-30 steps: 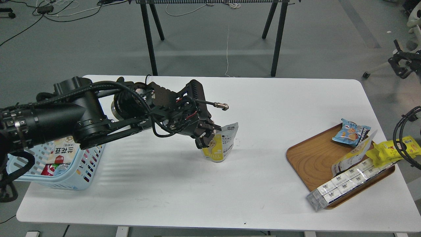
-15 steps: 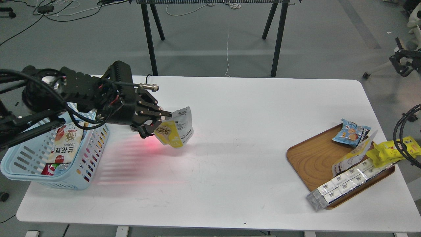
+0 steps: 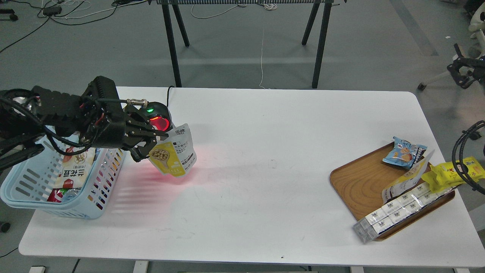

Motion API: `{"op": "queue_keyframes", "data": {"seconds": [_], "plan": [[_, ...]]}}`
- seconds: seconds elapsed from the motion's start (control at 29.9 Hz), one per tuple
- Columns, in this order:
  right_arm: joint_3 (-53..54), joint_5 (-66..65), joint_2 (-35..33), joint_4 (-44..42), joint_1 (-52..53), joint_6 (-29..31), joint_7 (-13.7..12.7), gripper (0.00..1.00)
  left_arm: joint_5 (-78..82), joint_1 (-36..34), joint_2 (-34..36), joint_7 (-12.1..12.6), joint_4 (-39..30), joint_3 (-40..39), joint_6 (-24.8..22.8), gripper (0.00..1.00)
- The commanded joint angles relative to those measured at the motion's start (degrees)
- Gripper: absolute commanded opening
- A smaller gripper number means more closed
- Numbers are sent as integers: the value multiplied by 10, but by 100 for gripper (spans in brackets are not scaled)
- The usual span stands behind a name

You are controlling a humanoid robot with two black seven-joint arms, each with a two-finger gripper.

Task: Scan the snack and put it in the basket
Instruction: 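Move the pouch with the left gripper over the barcode scanner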

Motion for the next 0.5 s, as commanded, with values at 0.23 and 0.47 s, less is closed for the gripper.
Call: {"op": "queue_keyframes", "data": {"seconds": [0.23,0.47], "plan": [[0,0,0,0,0,0,0,99,0,-6,0,-7,-1,3,-7,1],[0,0,1,0,0,0,0,99,0,-6,4,-7,-1,3,-7,1]]}}
